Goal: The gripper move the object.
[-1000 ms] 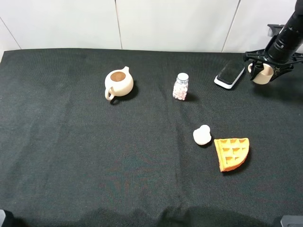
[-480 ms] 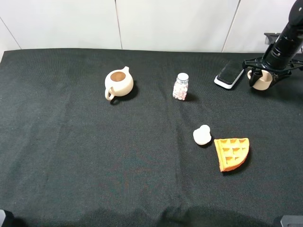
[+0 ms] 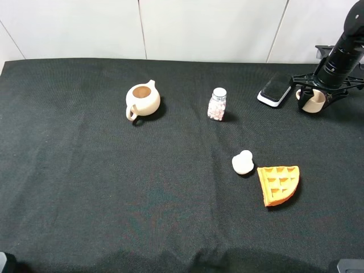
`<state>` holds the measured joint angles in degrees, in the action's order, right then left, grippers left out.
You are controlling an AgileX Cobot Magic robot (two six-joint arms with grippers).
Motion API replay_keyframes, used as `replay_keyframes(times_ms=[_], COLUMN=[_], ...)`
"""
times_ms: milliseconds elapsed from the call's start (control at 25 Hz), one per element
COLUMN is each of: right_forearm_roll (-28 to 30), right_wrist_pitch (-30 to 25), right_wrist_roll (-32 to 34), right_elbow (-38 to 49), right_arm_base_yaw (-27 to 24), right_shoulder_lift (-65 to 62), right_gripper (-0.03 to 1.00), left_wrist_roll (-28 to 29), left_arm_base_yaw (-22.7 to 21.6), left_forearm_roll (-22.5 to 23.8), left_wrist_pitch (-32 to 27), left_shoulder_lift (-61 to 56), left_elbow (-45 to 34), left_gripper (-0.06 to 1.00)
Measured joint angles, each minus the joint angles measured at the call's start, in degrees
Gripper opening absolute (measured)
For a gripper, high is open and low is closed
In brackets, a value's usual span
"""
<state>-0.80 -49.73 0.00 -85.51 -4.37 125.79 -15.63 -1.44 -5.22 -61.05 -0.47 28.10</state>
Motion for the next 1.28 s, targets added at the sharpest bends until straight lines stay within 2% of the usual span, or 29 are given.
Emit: replay_keyframes(times_ms=[80,240,360,1280], right_forearm_roll=[0.2,0.8,0.8,0.8], right_wrist_pitch=[0.0,-0.1,-0.1,-5.7], right_wrist_roll=[0.0,0.0,0.0,0.0], right_elbow=[0.0,0.0,0.0,0.0], right_arm_base_yaw=[0.0,0.0,0.0,0.0], right_shoulder_lift=[0.0,0.0,0.0,-6.8], right_gripper=[0.42,0.62,0.68,0.69], left_wrist_roll=[0.0,0.0,0.0,0.0], left_arm_base_yaw=[0.0,0.0,0.0,0.0], left_forearm_roll=[0.0,0.0,0.0,0.0], left_wrist_pitch=[0.0,0.0,0.0,0.0], left_shoulder_lift=[0.0,0.0,0.0,0.0], left_elbow=[0.0,0.0,0.0,0.0], left_gripper=[0.99,0.99,0.99,0.99])
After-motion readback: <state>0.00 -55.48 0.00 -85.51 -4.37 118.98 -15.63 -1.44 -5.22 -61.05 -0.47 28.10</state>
